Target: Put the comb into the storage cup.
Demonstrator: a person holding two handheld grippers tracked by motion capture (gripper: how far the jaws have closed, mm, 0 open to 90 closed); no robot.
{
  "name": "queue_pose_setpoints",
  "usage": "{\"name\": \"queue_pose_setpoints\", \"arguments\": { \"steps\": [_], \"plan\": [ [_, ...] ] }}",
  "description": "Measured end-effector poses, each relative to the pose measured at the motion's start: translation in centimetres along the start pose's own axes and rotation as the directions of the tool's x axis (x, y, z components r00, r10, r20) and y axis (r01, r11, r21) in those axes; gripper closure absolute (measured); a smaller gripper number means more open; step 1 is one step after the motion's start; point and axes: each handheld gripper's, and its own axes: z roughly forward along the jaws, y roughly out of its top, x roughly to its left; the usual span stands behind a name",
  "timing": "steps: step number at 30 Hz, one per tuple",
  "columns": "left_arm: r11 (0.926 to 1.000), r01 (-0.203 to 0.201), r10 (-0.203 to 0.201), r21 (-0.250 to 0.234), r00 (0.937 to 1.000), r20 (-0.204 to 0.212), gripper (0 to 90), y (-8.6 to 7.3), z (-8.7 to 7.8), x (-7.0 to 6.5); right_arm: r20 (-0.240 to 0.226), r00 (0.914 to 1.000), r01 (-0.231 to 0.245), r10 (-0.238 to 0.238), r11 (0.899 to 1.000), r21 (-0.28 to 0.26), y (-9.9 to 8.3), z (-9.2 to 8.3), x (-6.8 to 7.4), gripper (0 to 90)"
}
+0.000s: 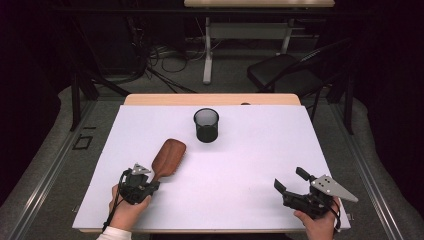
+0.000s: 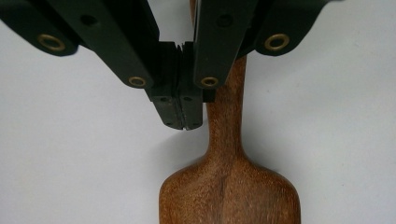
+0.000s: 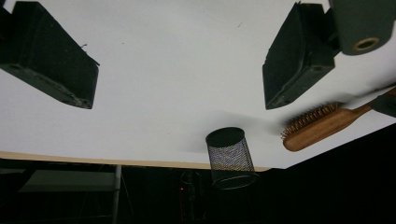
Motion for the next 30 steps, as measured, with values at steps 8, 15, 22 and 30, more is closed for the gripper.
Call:
{"name": "queue_pose_setpoints", "arguments": {
  "steps": [8, 15, 22, 30],
  "plan": [
    [0.9991, 0.018, -0.018, -0.039, 0.9998, -0.001, 79.0, 0.0, -0.6, 0.1, 0.002, 1.0000, 0.002, -0.002, 1.000, 0.000, 0.0, 0.0, 0.0, 10.4],
    [0.9947, 0.064, -0.064, -0.081, 0.9979, -0.002, 68.3, -0.1, -1.1, 0.6, 0.000, 1.0000, 0.000, 0.000, 1.000, 0.005, 0.0, 0.1, 0.0, 10.5],
    [0.9924, 0.069, -0.070, -0.102, 0.9975, -0.007, 58.3, -0.2, -1.1, 0.8, -0.002, 1.0000, 0.004, -0.004, 1.000, 0.005, -0.1, 0.0, 0.0, 10.9],
    [0.9904, 0.073, -0.075, -0.118, 0.9971, -0.011, 48.7, -0.2, -1.2, 1.1, -0.005, 1.0000, 0.004, -0.004, 1.000, 0.007, -0.1, 0.1, 0.0, 11.0]
  ]
}}
